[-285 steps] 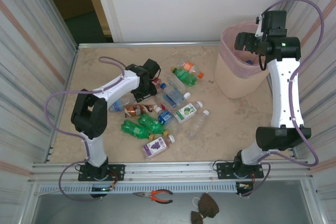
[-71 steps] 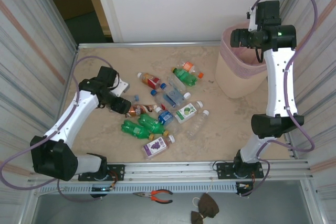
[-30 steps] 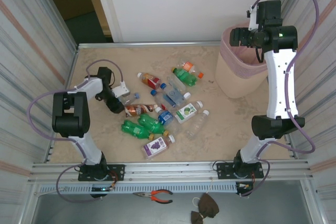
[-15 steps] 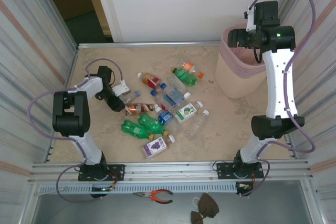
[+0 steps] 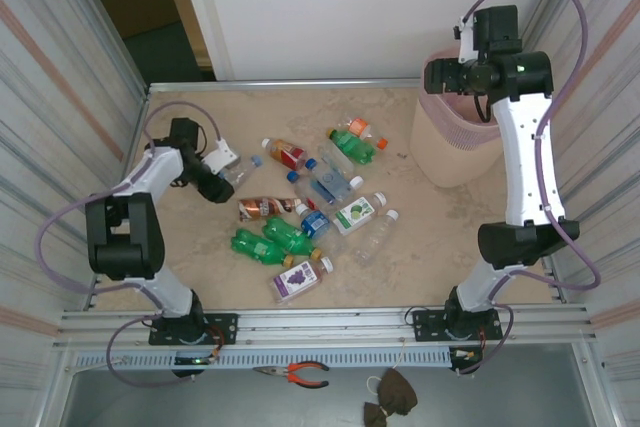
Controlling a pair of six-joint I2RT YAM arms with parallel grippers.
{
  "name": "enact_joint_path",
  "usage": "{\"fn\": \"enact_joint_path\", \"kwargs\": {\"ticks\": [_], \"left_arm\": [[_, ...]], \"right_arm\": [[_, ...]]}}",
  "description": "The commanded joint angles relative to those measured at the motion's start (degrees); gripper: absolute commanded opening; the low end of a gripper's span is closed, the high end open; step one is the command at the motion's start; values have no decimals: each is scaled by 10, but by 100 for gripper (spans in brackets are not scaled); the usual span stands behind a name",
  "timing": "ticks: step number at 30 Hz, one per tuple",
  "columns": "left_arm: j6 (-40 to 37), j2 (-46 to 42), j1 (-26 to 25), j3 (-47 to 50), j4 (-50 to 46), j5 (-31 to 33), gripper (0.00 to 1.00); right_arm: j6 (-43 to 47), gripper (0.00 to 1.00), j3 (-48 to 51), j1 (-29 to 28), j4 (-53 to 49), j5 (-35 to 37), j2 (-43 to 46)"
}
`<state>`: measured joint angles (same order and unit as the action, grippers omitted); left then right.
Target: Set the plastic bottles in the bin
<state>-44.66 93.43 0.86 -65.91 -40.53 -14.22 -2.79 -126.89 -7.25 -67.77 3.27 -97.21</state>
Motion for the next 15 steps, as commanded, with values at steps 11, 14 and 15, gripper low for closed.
{"fn": "enact_joint_path", "kwargs": {"ticks": [11, 14, 15], "left_arm": [[193, -212, 7, 16, 115, -274, 66], [256, -252, -5, 30, 178, -315, 66], [274, -265, -14, 35, 198, -323, 66]], "right_arm": [[-88, 90, 332, -47, 384, -287, 231], [-118, 91, 406, -57, 487, -345, 281], [-126, 91, 426, -63, 520, -359, 293]]}}
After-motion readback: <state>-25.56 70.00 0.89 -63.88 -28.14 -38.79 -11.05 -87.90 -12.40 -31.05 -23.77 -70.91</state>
